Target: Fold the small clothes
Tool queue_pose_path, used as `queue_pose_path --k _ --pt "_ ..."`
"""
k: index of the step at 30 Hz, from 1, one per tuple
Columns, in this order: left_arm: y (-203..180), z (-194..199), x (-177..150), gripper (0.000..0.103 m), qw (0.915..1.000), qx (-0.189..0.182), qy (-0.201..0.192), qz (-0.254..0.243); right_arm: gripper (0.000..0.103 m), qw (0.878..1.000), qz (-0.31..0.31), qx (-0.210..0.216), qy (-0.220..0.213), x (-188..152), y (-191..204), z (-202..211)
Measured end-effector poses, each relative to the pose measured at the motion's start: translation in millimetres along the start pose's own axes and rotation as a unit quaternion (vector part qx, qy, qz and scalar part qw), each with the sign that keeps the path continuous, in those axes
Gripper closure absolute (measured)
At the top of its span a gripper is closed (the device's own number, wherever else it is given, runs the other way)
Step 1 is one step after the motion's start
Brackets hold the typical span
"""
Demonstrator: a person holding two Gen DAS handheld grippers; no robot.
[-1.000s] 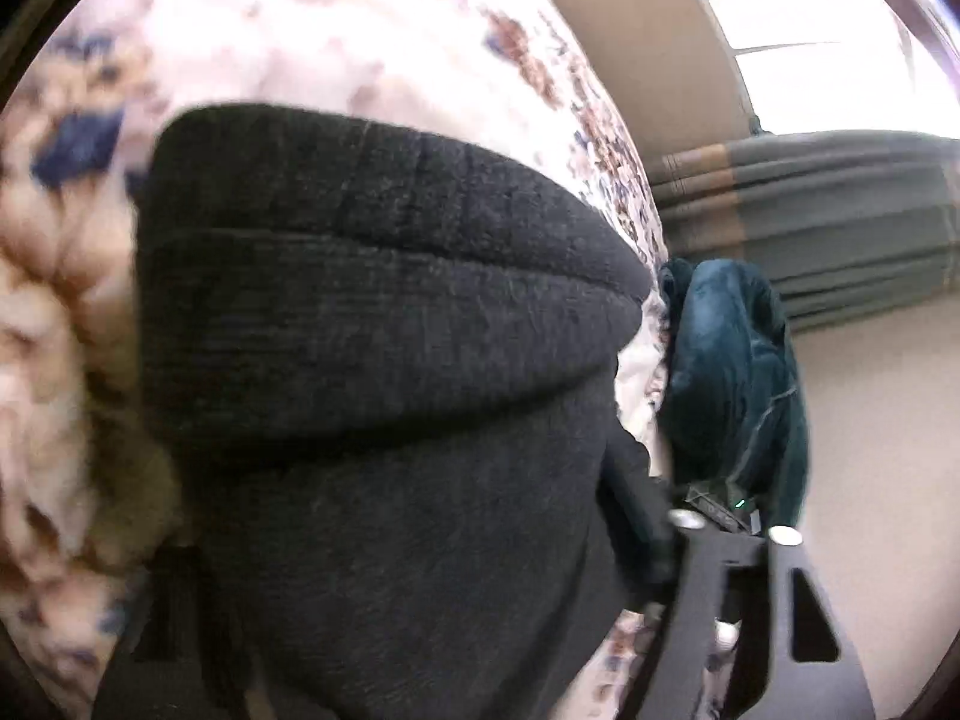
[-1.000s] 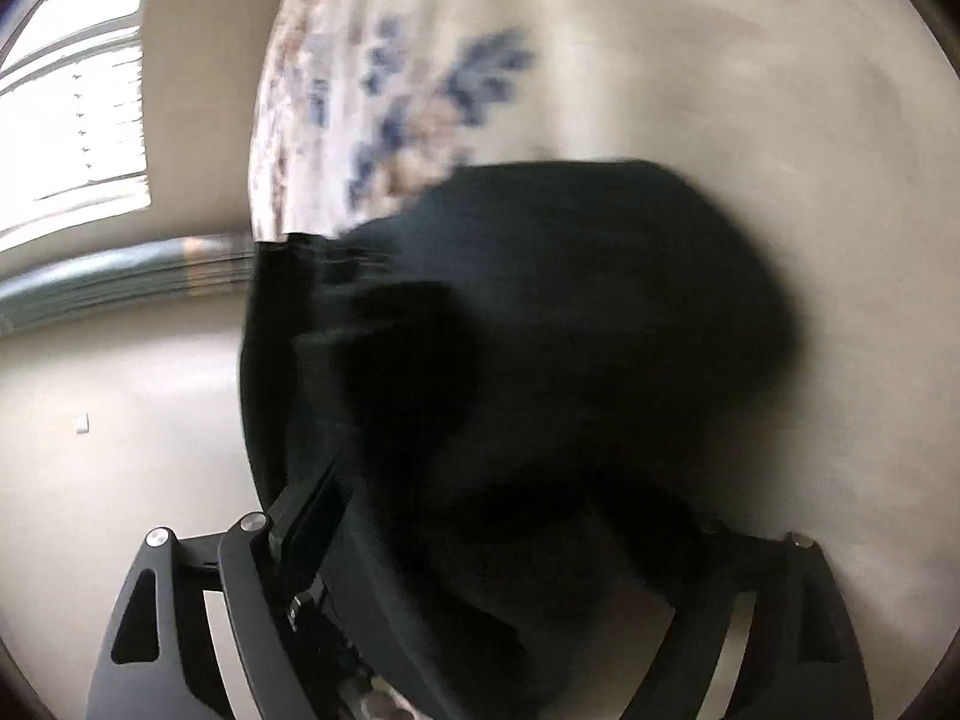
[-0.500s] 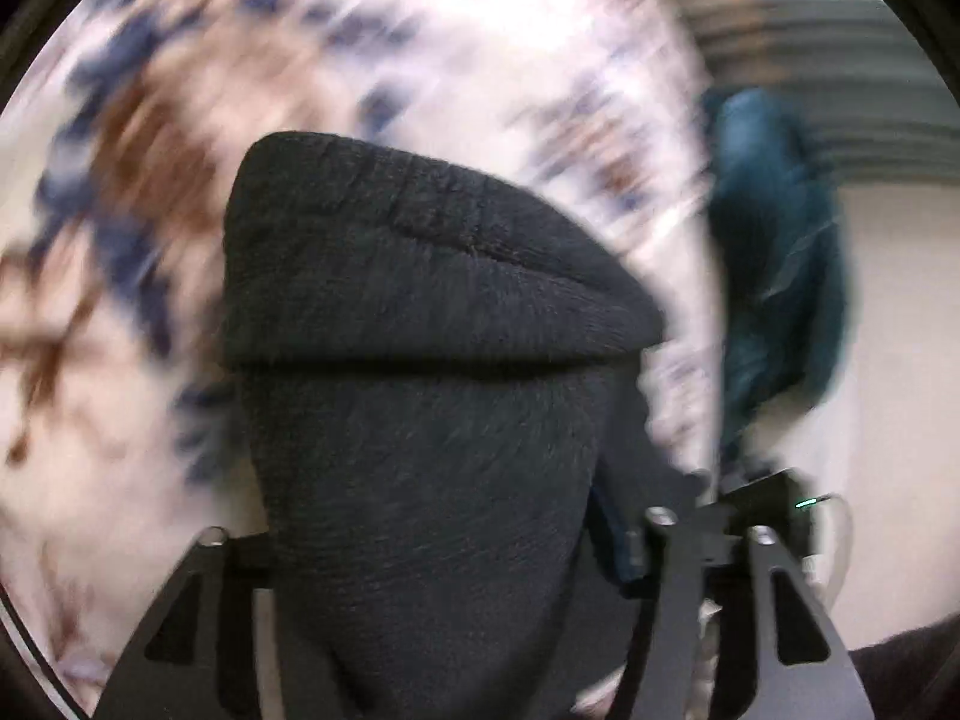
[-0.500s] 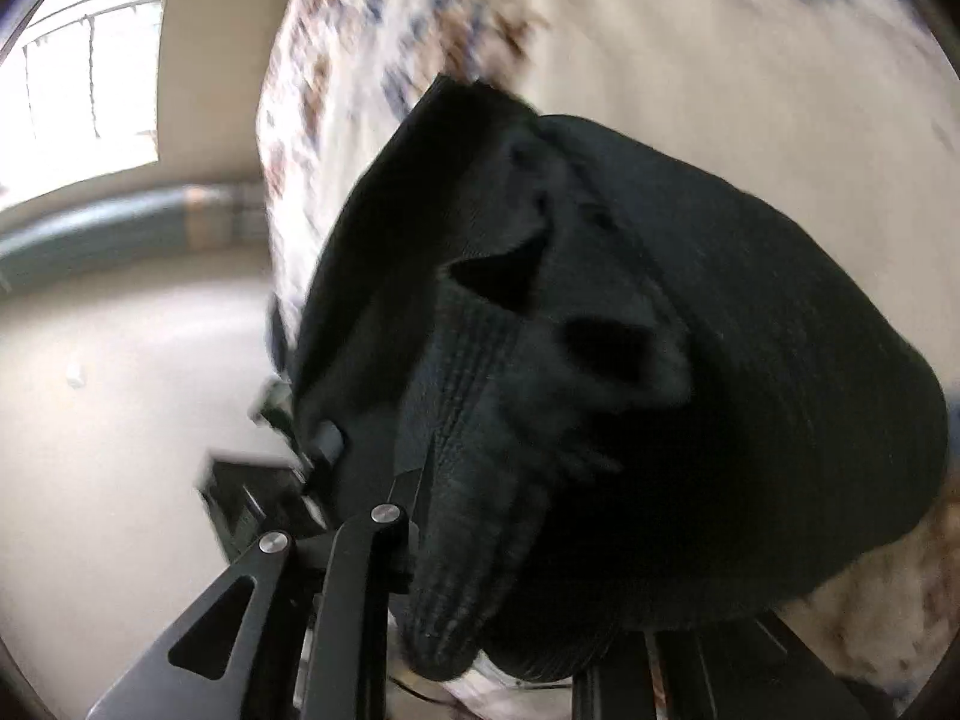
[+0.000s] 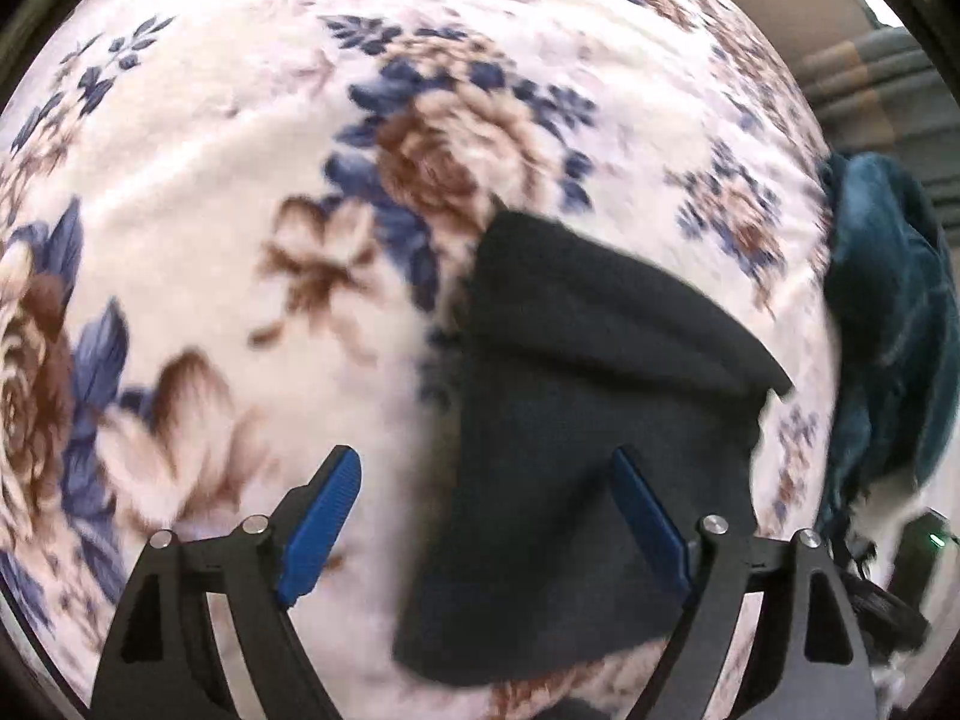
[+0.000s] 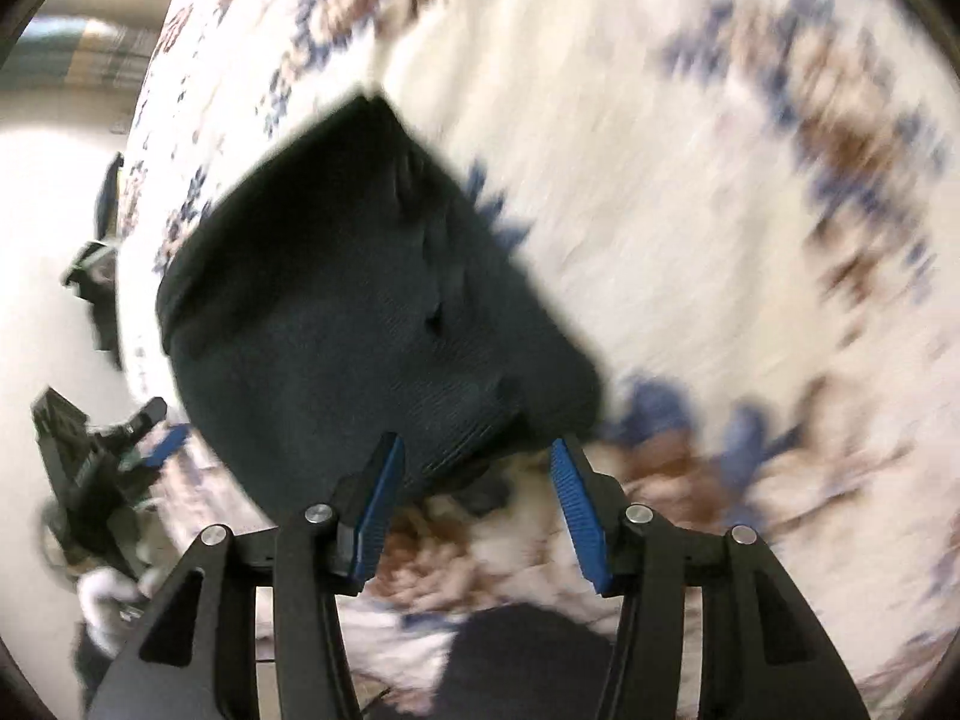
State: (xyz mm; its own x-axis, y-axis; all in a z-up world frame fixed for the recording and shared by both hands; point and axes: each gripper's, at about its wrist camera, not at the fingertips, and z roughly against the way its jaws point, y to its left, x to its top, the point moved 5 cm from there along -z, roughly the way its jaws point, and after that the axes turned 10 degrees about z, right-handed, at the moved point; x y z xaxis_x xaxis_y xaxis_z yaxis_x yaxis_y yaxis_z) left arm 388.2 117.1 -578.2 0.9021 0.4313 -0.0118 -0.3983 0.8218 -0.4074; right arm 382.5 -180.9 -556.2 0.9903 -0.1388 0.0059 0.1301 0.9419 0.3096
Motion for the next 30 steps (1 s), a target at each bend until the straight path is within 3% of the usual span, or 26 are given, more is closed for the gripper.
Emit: queue_pose_path --k 2,4,6,10,15,20,23,25,27,28,30 --pt "-4 -19 18 0.019 0.9996 -0.025 -0.010 0.010 0.050 0.999 0.032 -0.017 -0.024 11 13 11" --pt "-6 -30 31 0.019 0.9984 -0.050 -0.007 0.026 0.050 0.996 0.079 -0.003 -0.040 34 34 7" --pt "-10 -38 45 0.019 0.9974 -0.063 -0.004 0.036 0.050 0.990 0.137 -0.009 -0.040 60 71 -22" --pt "-30 -36 65 0.019 0.9964 -0.078 -0.011 0.031 0.050 0.981 0.191 -0.033 -0.032 89 127 -80" --pt "-37 -33 97 0.019 0.9920 -0.112 -0.028 0.051 0.050 0.979 0.188 -0.047 -0.056 126 143 -101" --pt "-25 -39 116 0.019 0.9922 -0.108 -0.021 0.058 0.050 0.983 0.170 -0.054 -0.032 157 147 -125" --pt "-6 -16 106 0.019 0.9954 -0.066 -0.047 0.050 0.050 0.981 0.183 -0.063 -0.023 174 152 -124" --pt "13 5 91 0.019 0.9952 0.003 -0.087 0.045 0.050 0.980 0.194 -0.043 -0.029 177 159 -107" --pt "31 19 69 0.019 0.9899 0.071 -0.116 0.040 0.050 0.969 0.246 0.012 -0.023 172 188 -85" --pt "37 22 59 0.019 0.9876 0.092 -0.121 0.040 0.050 0.959 0.282 0.025 -0.011 166 206 -80" --pt "50 23 37 0.019 0.9839 0.120 -0.124 0.047 0.050 0.912 0.410 0.021 0.018 144 259 -79"
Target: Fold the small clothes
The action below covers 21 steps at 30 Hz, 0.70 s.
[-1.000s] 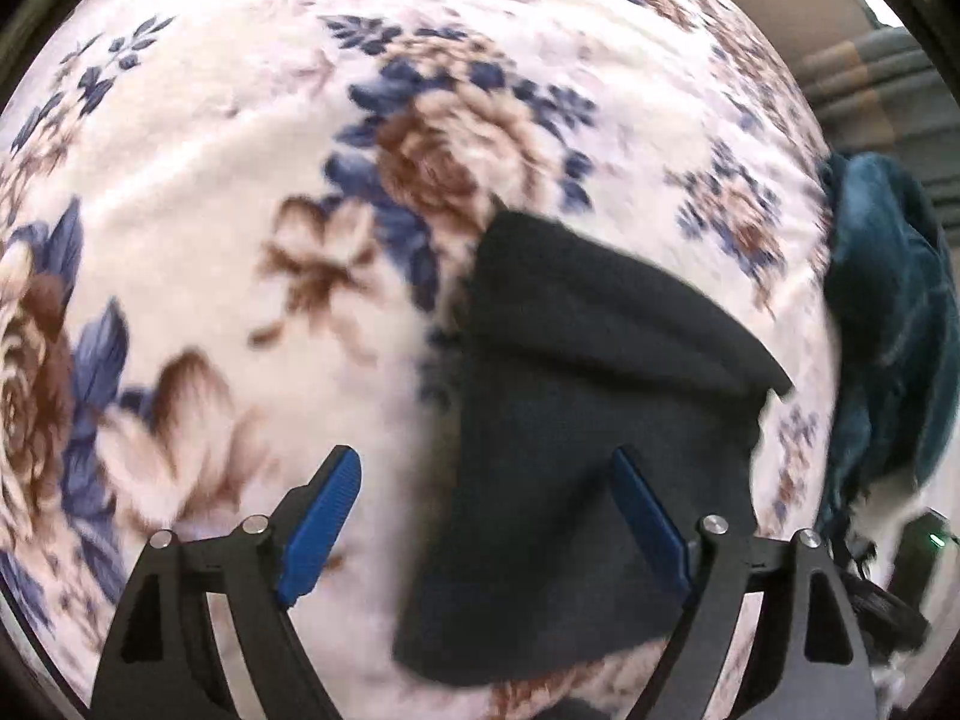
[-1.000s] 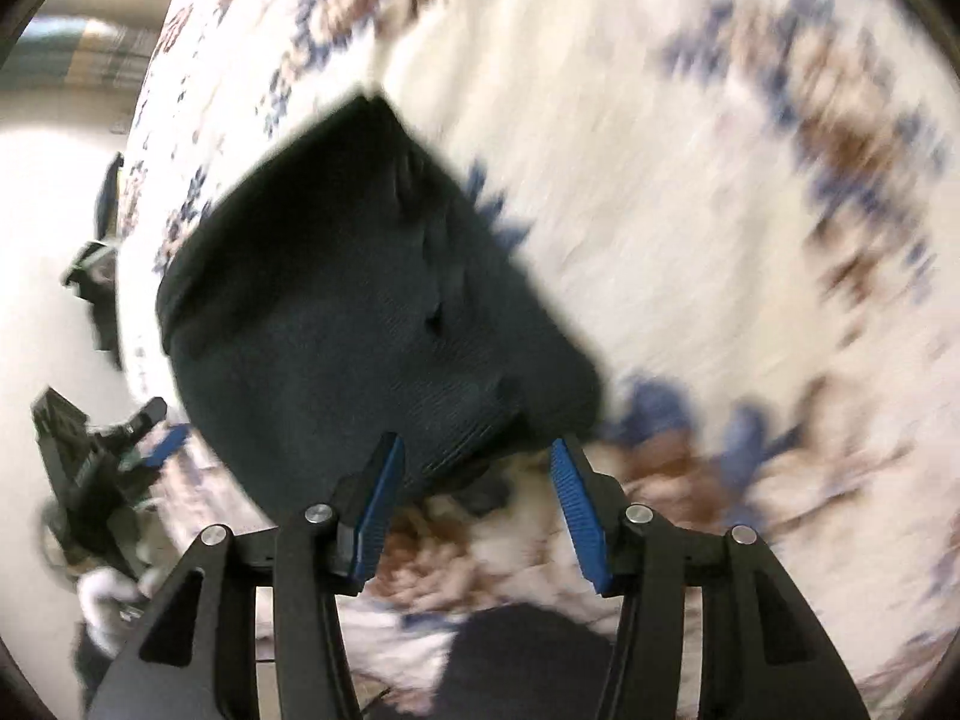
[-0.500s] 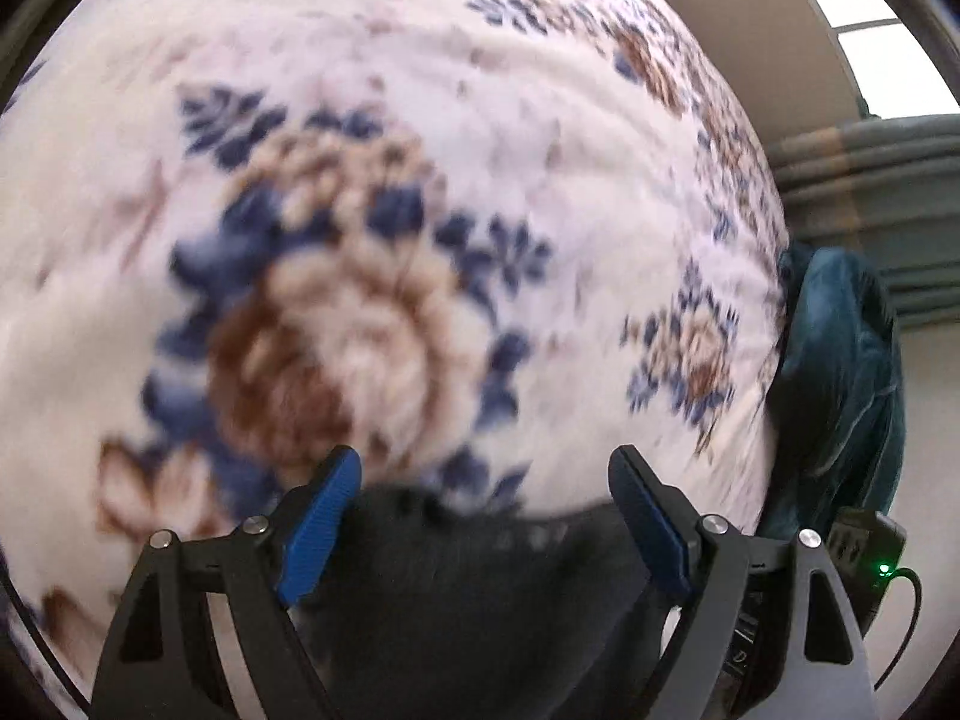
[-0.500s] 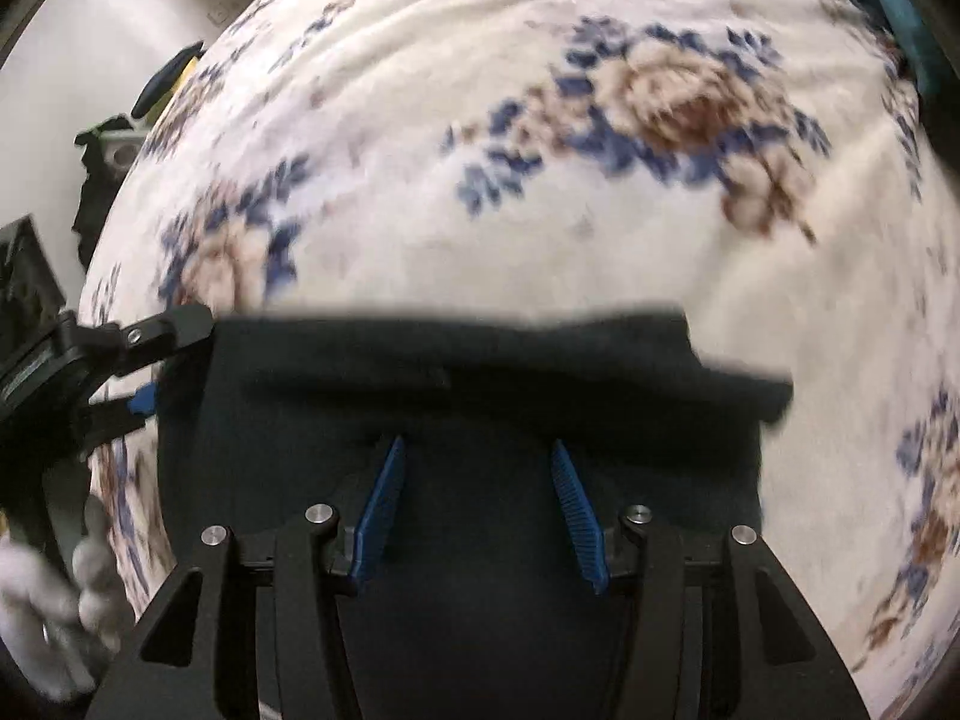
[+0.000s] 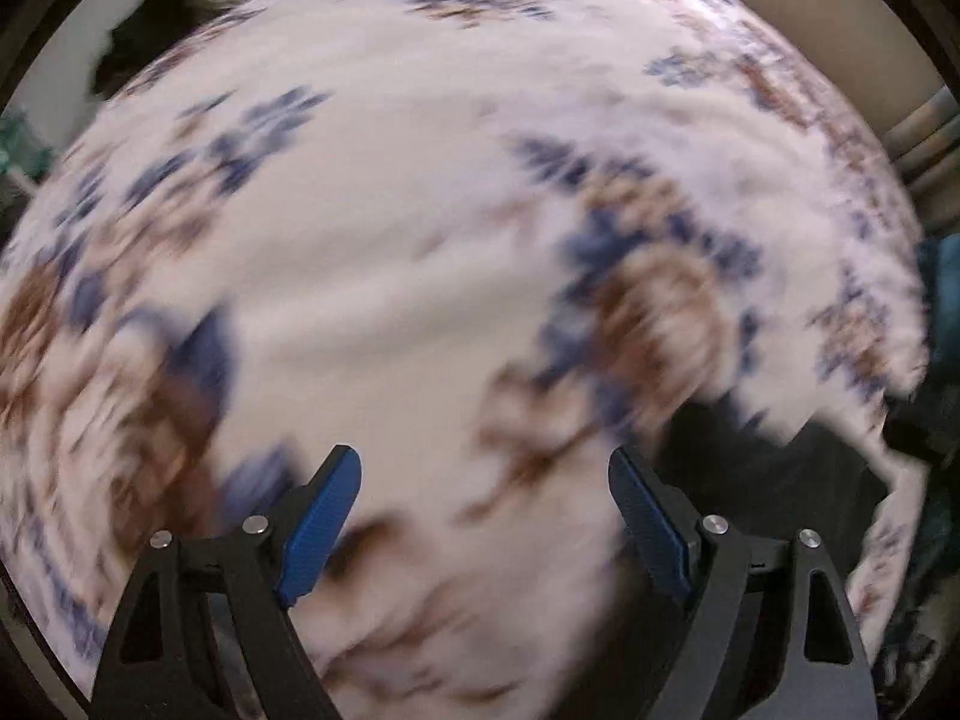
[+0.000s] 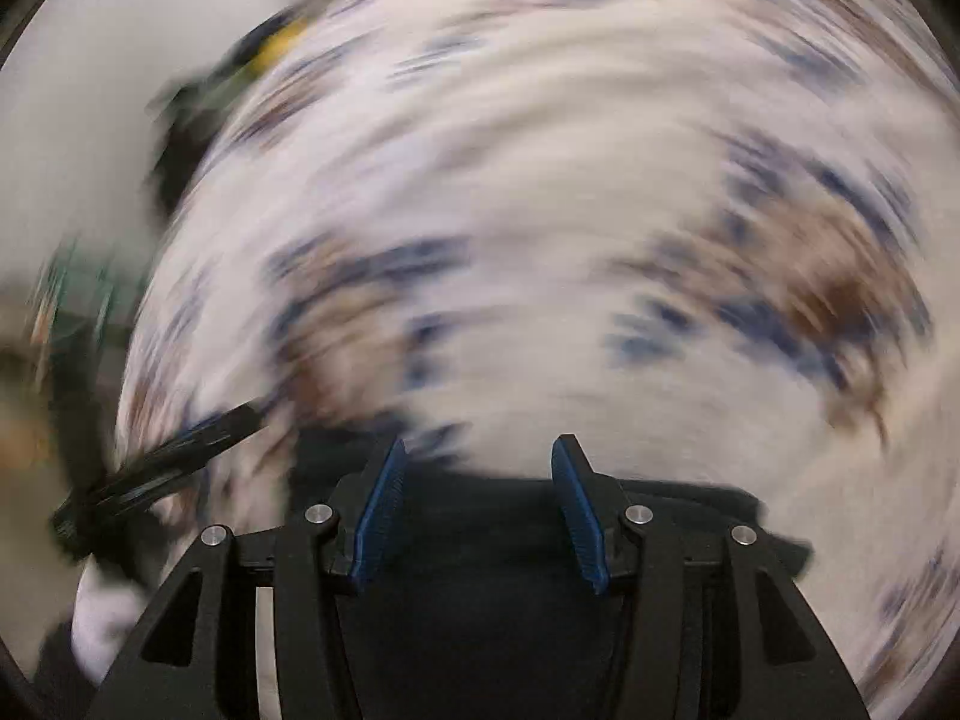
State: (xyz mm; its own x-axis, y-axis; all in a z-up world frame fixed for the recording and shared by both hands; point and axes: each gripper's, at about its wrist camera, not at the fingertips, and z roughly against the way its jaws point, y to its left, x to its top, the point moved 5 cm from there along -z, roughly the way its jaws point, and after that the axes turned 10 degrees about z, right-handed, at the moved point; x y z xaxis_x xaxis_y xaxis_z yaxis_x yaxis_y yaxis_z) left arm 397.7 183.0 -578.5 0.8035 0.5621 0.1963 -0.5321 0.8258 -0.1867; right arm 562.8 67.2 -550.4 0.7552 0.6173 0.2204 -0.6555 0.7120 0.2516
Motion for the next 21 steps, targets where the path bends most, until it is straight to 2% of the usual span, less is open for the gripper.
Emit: queue_pose_path --k 1,2,3,5,6,7,8,9,10,11,12,13,14,16,17,19,20,21 --pt "8 -3 -12 0.019 0.9999 0.006 0.007 0.005 0.050 0.999 0.047 -0.007 0.012 7 18 -5" --pt "14 -7 -21 0.019 0.9998 0.009 0.016 0.011 0.050 0.993 0.112 -0.014 0.031 16 42 -15" --pt "22 -15 -31 0.019 0.9993 0.013 0.029 0.018 0.050 0.987 0.151 -0.019 0.046 18 56 -25" --pt "29 -25 -42 0.019 0.9989 0.008 0.037 0.026 0.050 0.968 0.231 -0.028 0.093 20 82 -56" --pt "31 -30 -45 0.019 0.9991 0.006 0.034 0.026 0.050 0.954 0.267 -0.051 0.126 16 89 -77" --pt "32 -36 -45 0.014 0.9993 0.004 0.032 0.022 0.050 0.943 0.291 -0.062 0.151 12 93 -94" --pt "31 -39 -45 0.005 0.9993 0.002 0.031 0.021 0.051 0.940 0.296 -0.064 0.154 12 94 -101" --pt "28 -46 -44 0.000 0.9991 -0.011 0.035 0.024 0.066 0.947 0.281 -0.056 0.145 16 91 -104" --pt "27 -51 -44 0.000 0.9992 -0.001 0.033 0.024 0.080 0.957 0.252 -0.046 0.135 21 86 -103" --pt "25 -55 -44 0.000 0.9993 0.014 0.028 0.020 0.088 0.970 0.205 -0.027 0.125 28 76 -101" --pt "22 -57 -46 0.000 0.9990 0.036 0.017 0.019 0.091 0.985 0.130 0.000 0.117 34 59 -98" --pt "19 -59 -46 0.000 0.9983 0.052 0.015 0.023 0.091 0.991 0.081 0.012 0.111 37 46 -97" --pt "16 -60 -46 0.000 0.9975 0.066 0.022 0.016 0.095 0.993 0.053 0.018 0.107 37 38 -97" --pt "11 -55 -42 0.000 0.9976 0.059 0.035 0.005 0.098 0.994 -0.041 0.035 0.097 36 10 -97" --pt "10 -44 -39 0.000 0.9990 0.036 0.027 0.006 0.103 0.992 -0.082 0.040 0.090 36 -3 -94" --pt "8 -22 -33 0.000 0.9996 -0.020 0.004 0.021 0.103 0.982 -0.161 0.067 0.074 37 -27 -92" --pt "8 -11 -30 0.000 0.9985 -0.045 -0.004 0.030 0.103 0.977 -0.187 0.080 0.063 37 -39 -89" --pt "5 -1 -28 0.000 0.9962 -0.076 -0.010 0.040 0.103 0.977 -0.182 0.096 0.051 41 -42 -80"
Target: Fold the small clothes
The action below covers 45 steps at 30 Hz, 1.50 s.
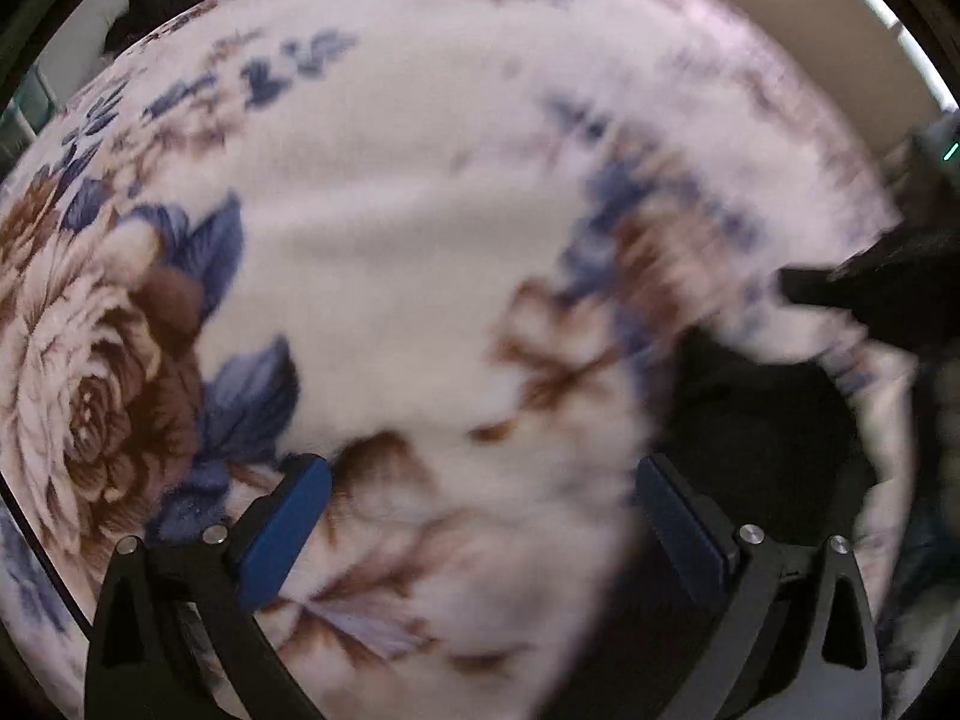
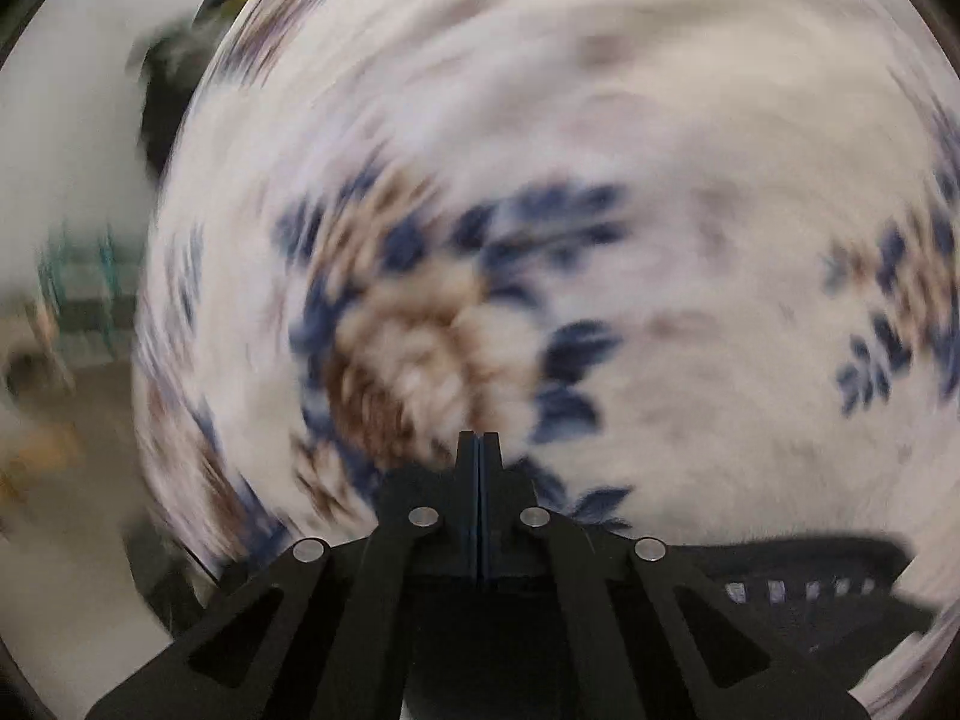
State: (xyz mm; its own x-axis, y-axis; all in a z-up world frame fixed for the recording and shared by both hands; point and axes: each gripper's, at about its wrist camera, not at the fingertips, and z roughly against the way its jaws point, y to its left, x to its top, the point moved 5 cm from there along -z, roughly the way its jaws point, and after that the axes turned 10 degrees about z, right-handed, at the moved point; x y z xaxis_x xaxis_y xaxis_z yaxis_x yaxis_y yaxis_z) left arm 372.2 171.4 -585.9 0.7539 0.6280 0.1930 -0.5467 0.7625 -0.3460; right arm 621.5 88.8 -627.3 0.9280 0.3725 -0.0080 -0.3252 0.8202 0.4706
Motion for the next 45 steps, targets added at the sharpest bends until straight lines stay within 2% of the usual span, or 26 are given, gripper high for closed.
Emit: queue_pose_path --k 2,3,4,5,6,9,15,17,20,22,24,25,26,28,29,30,33,36,37,39,40,41,42,43,44,45 --pt "-13 2 -4 0.000 0.9975 -0.069 0.017 0.000 0.103 0.998 0.045 0.030 0.015 1 17 8" --pt "-26 -6 -12 0.000 0.9939 -0.101 0.042 -0.013 0.103 0.996 0.076 0.030 0.036 -1 29 8" --pt "-34 -16 -20 0.000 0.9921 -0.108 0.060 -0.025 0.103 0.992 0.113 0.019 0.057 -3 42 7" --pt "-41 -30 -29 0.000 0.9898 -0.110 0.084 -0.035 0.102 0.988 0.141 0.009 0.070 -6 50 6" --pt "-46 -42 -37 0.000 0.9878 -0.112 0.101 -0.039 0.102 0.977 0.187 -0.018 0.098 -9 63 -1" --pt "-57 -45 -49 0.000 0.9889 -0.113 0.086 -0.044 0.102 0.959 0.228 -0.058 0.160 -14 77 -25" --pt "-53 -40 -58 0.000 0.9906 -0.111 0.078 -0.022 0.101 0.937 0.205 -0.121 0.256 -14 63 -88" --pt "-51 -41 -57 0.000 0.9910 -0.109 0.074 -0.023 0.101 0.936 0.198 -0.127 0.263 -13 61 -92" --pt "-58 -38 -56 0.000 0.9929 -0.094 0.062 -0.040 0.101 0.944 0.184 -0.109 0.251 -10 62 -80" --pt "-53 -30 -52 0.000 0.9941 -0.084 0.051 -0.046 0.091 0.951 0.175 -0.090 0.237 -8 66 -70" --pt "-50 -28 -50 0.000 0.9948 -0.077 0.049 -0.046 0.040 0.954 0.162 -0.090 0.234 -10 61 -67" --pt "-48 -28 -50 0.000 0.9949 -0.074 0.051 -0.045 0.034 0.954 0.159 -0.091 0.239 -13 55 -69" --pt "-46 -28 -49 0.000 0.9949 -0.072 0.053 -0.046 0.035 0.953 0.160 -0.090 0.241 -15 52 -71" --pt "-45 -29 -47 0.000 0.9949 -0.070 0.054 -0.049 0.077 0.957 0.162 -0.096 0.219 -20 46 -75" --pt "-43 -28 -46 0.000 0.9948 -0.069 0.056 -0.051 0.095 0.969 0.131 -0.074 0.193 -19 41 -73" --pt "-41 -28 -44 0.000 0.9944 -0.071 0.059 -0.053 0.096 0.982 0.089 -0.046 0.158 -17 34 -67" --pt "-27 -25 -27 0.000 0.9937 -0.083 0.070 -0.030 0.101 0.996 0.029 -0.010 0.089 -5 18 -48" --pt "-21 -28 -4 0.000 0.9917 -0.102 0.078 0.006 0.101 0.998 -0.034 0.030 0.051 2 -13 -12" --pt "-23 -32 6 0.000 0.9902 -0.111 0.085 0.013 0.101 0.998 -0.037 0.034 0.048 2 -19 -2" --pt "-33 -46 21 0.000 0.9877 -0.114 0.107 0.011 0.100 0.999 -0.021 0.027 0.037 -5 -33 31" --pt "-40 -53 26 0.000 0.9868 -0.115 0.114 0.004 0.099 0.999 -0.010 0.008 0.030 -13 -43 49" --pt "-47 -60 30 0.000 0.9859 -0.115 0.121 -0.004 0.093 1.000 -0.005 -0.015 0.021 -23 -54 63" --pt "-54 -66 33 0.000 0.9855 -0.109 0.129 -0.011 0.073 0.999 -0.004 -0.041 0.015 -34 -67 77" --pt "-62 -72 37 0.001 0.9845 -0.112 0.133 -0.019 0.059 0.998 -0.009 -0.056 0.011 -44 -83 90" --pt "-69 -73 39 0.011 0.9836 -0.120 0.133 -0.023 0.035 0.998 -0.021 -0.059 0.009 -54 -100 104" --pt "-78 -73 42 0.022 0.9825 -0.129 0.130 -0.033 0.027 0.997 -0.038 -0.061 0.005 -65 -120 114"
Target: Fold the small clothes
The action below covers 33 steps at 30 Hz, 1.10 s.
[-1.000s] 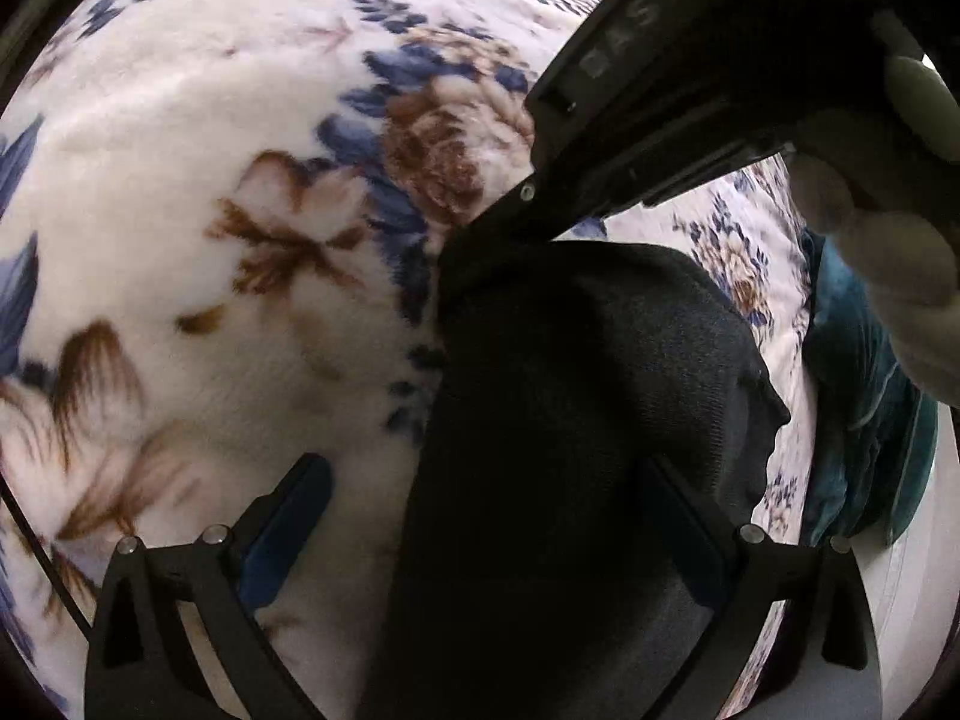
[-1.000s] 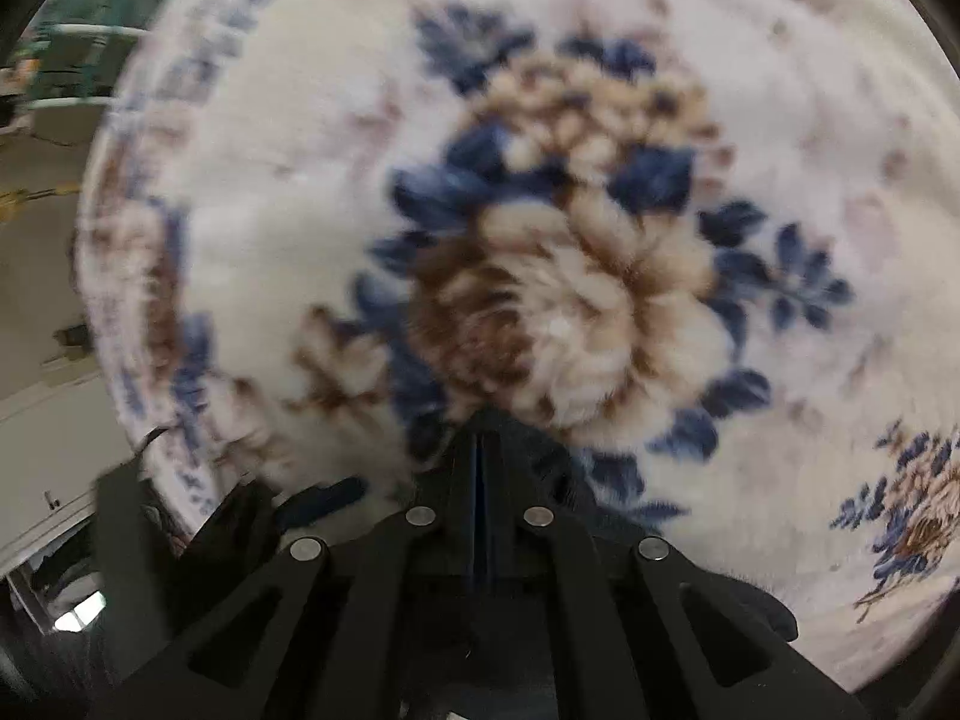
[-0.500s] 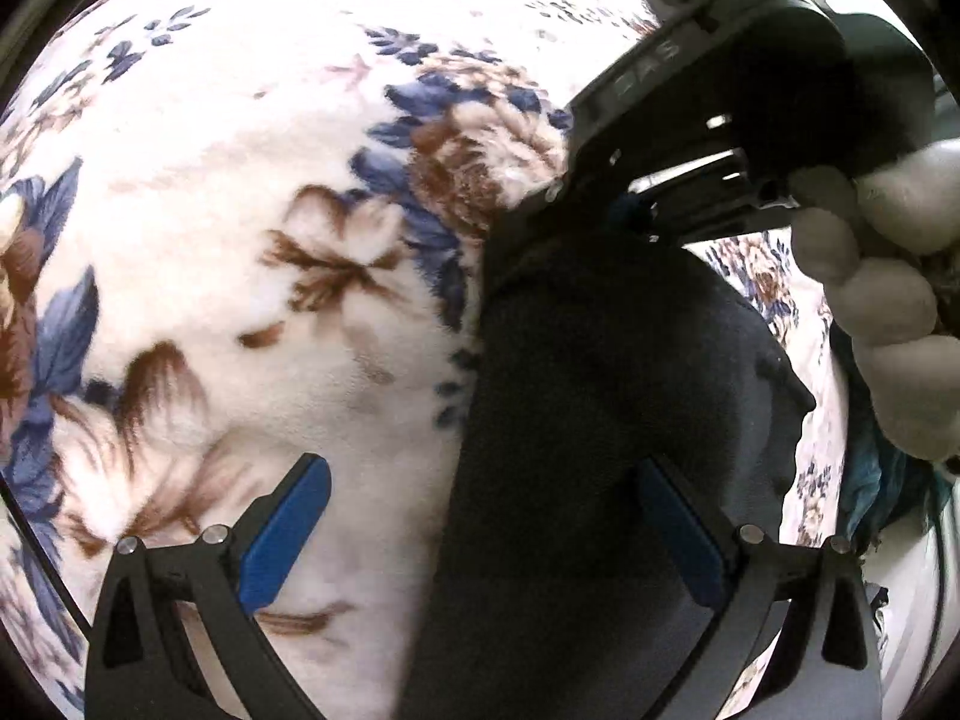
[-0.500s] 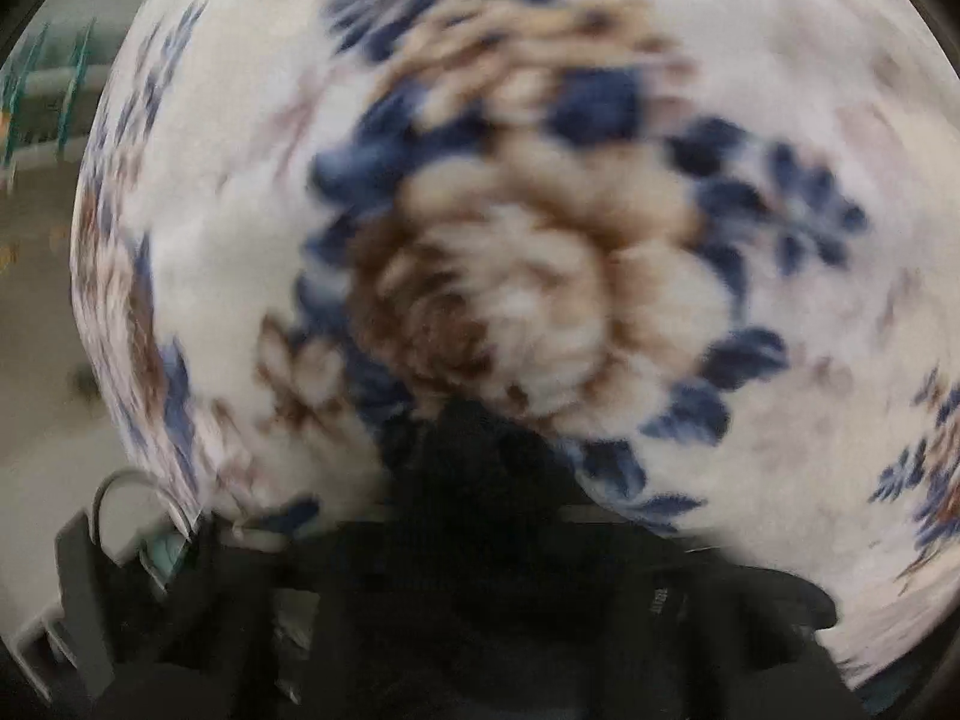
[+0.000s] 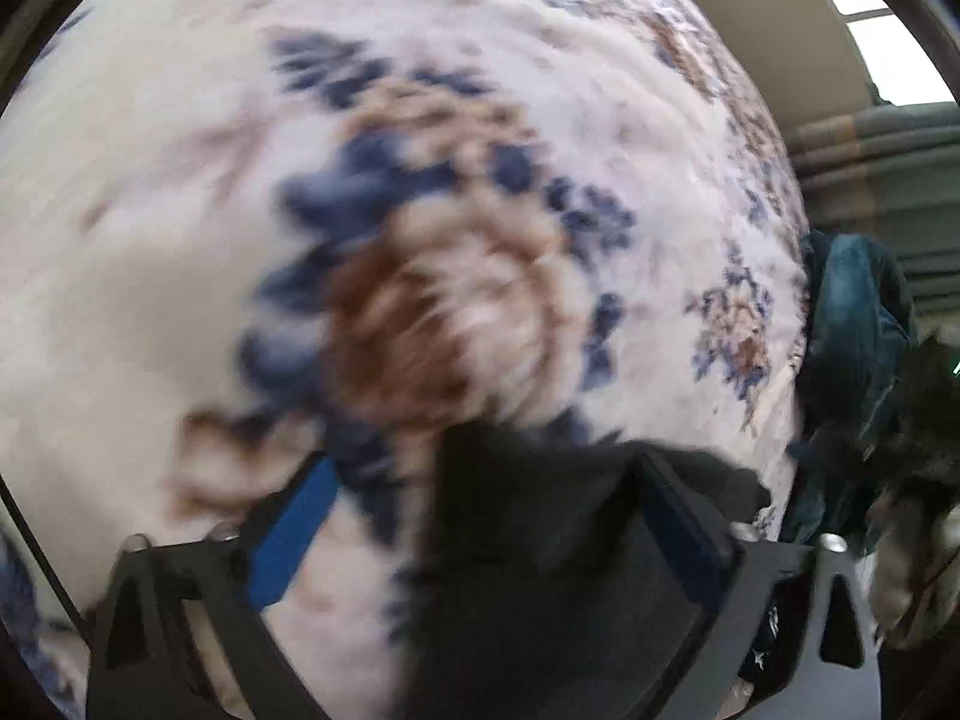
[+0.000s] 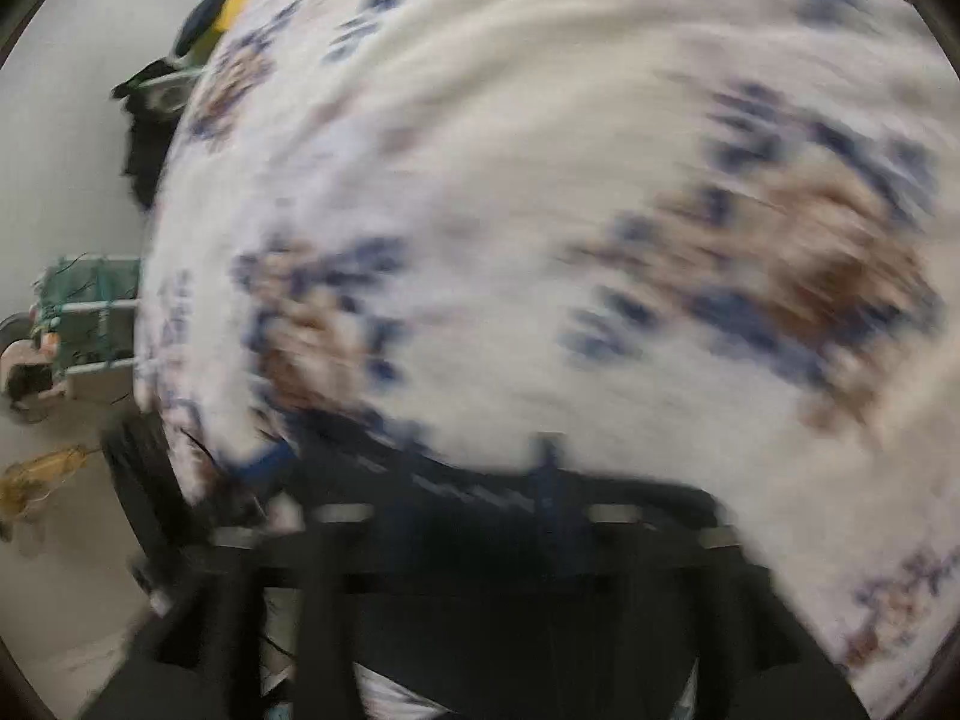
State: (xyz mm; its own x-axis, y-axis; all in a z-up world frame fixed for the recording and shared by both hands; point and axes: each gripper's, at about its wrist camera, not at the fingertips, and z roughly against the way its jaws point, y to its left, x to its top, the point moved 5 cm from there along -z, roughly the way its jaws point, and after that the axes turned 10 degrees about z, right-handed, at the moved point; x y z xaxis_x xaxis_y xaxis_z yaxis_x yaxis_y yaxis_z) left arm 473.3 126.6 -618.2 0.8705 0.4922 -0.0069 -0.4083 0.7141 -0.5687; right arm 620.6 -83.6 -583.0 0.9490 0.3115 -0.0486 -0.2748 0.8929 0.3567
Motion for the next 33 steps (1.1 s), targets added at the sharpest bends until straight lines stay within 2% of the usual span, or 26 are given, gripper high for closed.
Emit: queue_pose_path --k 1,2,4,6,9,10,11,12,14,15,16,17,20,23,24,25,26,27,28,30,32,33 --pt "-6 -1 1 0.048 0.9999 -0.008 0.004 -0.006 0.027 1.000 -0.014 -0.001 -0.001 -5 -19 4" --pt "-9 -3 2 0.062 0.9998 -0.015 0.012 -0.009 0.027 0.999 -0.038 0.000 -0.001 -16 -37 5" --pt "-7 -1 5 0.061 0.9998 -0.009 0.018 -0.001 0.027 0.995 -0.098 0.016 0.003 -38 -74 -2" --pt "-3 2 5 0.058 0.9990 -0.025 0.023 0.028 0.027 0.990 -0.135 0.038 0.003 -48 -99 -16" --pt "10 13 11 0.055 0.9960 -0.042 0.019 0.077 0.029 0.986 -0.146 0.076 -0.006 -60 -103 -46" --pt "13 20 13 0.047 0.9960 -0.037 0.006 0.080 0.033 0.987 -0.138 0.076 -0.014 -61 -97 -49" --pt "14 28 15 0.041 0.9964 -0.035 -0.006 0.077 0.069 0.990 -0.125 0.053 -0.033 -63 -93 -47" --pt "16 36 16 0.039 0.9968 -0.031 -0.017 0.072 0.090 0.991 -0.115 0.038 -0.052 -64 -89 -42" --pt "16 49 18 0.032 0.9971 -0.025 -0.030 0.065 0.090 0.988 -0.120 0.018 -0.095 -67 -86 -23" --pt "15 49 18 0.032 0.9972 -0.026 -0.029 0.064 0.091 0.985 -0.122 -0.003 -0.122 -69 -87 -10" --pt "13 48 17 0.032 0.9974 -0.026 -0.026 0.062 0.092 0.984 -0.124 -0.010 -0.129 -70 -87 -5" --pt "12 45 17 0.032 0.9979 -0.023 -0.019 0.058 0.094 0.981 -0.135 -0.019 -0.134 -73 -94 -1" --pt "8 24 12 0.032 0.9991 0.004 0.013 0.040 0.094 0.976 -0.174 -0.008 -0.128 -77 -114 -7" --pt "5 1 2 0.034 0.9976 0.021 0.060 0.028 0.094 0.979 -0.158 -0.023 -0.123 -74 -113 -11" --pt "1 -1 0 0.034 0.9979 0.018 0.059 0.022 0.094 0.980 -0.154 -0.023 -0.121 -74 -111 -12" --pt "-4 -2 0 0.044 0.9986 0.005 0.050 0.016 0.094 0.981 -0.152 -0.023 -0.119 -73 -111 -12" --pt "-11 -3 0 0.083 0.9989 -0.014 0.043 0.011 0.094 0.981 -0.153 -0.023 -0.119 -74 -112 -11" --pt "-14 -5 3 0.088 0.9991 -0.019 0.038 0.008 0.094 0.980 -0.159 -0.023 -0.116 -74 -113 -12" --pt "-14 -3 9 0.090 0.9996 -0.018 0.022 0.008 0.094 0.980 -0.162 -0.022 -0.116 -74 -113 -13" --pt "-10 4 24 0.091 0.9985 -0.042 0.015 0.032 0.094 0.979 -0.167 -0.021 -0.116 -76 -115 -13" --pt "-4 16 33 0.085 0.9969 -0.058 0.010 0.054 0.094 0.979 -0.170 -0.012 -0.114 -76 -115 -14" --pt "-1 23 36 0.077 0.9960 -0.062 0.010 0.064 0.094 0.980 -0.169 0.000 -0.108 -76 -115 -13"
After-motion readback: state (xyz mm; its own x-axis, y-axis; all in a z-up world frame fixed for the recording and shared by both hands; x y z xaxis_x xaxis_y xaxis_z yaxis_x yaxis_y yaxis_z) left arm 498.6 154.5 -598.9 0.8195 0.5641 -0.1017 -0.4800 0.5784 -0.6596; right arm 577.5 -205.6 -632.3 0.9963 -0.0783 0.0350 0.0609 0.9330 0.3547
